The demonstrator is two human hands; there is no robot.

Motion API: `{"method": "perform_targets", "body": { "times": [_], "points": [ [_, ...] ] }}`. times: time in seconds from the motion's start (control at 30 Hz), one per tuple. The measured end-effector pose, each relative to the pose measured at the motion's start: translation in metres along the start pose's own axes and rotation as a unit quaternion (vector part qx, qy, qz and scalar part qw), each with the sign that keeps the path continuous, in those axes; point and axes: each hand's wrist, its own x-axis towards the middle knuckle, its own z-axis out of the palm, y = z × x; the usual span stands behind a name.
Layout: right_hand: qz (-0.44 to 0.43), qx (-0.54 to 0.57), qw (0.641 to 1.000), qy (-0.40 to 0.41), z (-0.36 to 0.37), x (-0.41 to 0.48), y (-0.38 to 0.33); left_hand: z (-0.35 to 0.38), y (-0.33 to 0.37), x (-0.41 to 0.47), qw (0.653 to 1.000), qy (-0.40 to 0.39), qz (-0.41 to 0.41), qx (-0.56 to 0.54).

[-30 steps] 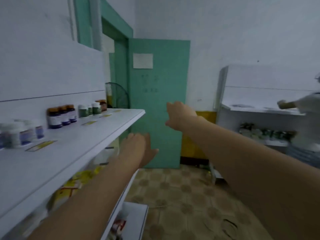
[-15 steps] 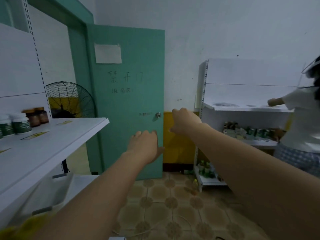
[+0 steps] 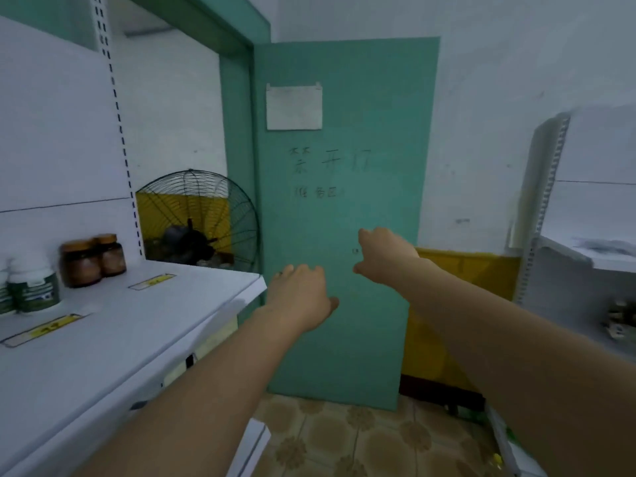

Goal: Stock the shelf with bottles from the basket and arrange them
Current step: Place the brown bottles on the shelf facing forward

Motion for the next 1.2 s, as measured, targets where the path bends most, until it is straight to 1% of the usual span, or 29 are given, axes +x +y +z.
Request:
{"method": "perform_targets", "body": {
  "times": [0.13, 0.27, 0.4, 0.47, 0.53, 0.67, 0.73, 0.83, 0.93, 1.13, 1.2],
  "points": [
    [-0.095, 0.024, 0.995, -0.009, 0.038, 0.085, -0.016, 0.024, -0.032, 0.050, 0.996, 0.020, -0.090, 0.010],
    [-0.196, 0.052, 0.979, -0.029, 0.054, 0.150, -0.060, 0.027, -0.078, 0.080, 0.980, 0.014, -0.197, 0.024],
    [-0.304, 0.079, 0.949, -0.026, 0.059, 0.191, -0.122, 0.018, -0.123, 0.085, 0.957, 0.026, -0.283, 0.054],
    [-0.350, 0.102, 0.931, -0.026, 0.068, 0.205, -0.157, 0.018, -0.148, 0.082, 0.942, 0.018, -0.325, 0.077],
    [-0.389, 0.127, 0.912, -0.026, 0.076, 0.214, -0.192, 0.019, -0.173, 0.078, 0.926, 0.028, -0.366, 0.088],
    [-0.446, 0.169, 0.879, -0.019, 0.094, 0.221, -0.252, 0.024, -0.216, 0.072, 0.900, 0.071, -0.421, 0.089],
    [-0.474, 0.176, 0.862, -0.025, 0.104, 0.224, -0.275, 0.030, -0.231, 0.069, 0.889, 0.056, -0.445, 0.091],
    [-0.496, 0.182, 0.848, -0.032, 0.110, 0.236, -0.304, 0.040, -0.254, 0.069, 0.873, 0.037, -0.484, 0.054],
    [-0.522, 0.181, 0.833, -0.028, 0.108, 0.251, -0.333, 0.051, -0.274, 0.075, 0.855, 0.041, -0.516, 0.012],
    [-0.585, 0.203, 0.785, -0.015, 0.120, 0.264, -0.390, 0.075, -0.296, 0.088, 0.834, 0.058, -0.549, -0.007],
    [-0.602, 0.200, 0.773, -0.002, 0.125, 0.263, -0.404, 0.083, -0.300, 0.089, 0.823, 0.051, -0.565, -0.017]
  ]
}}
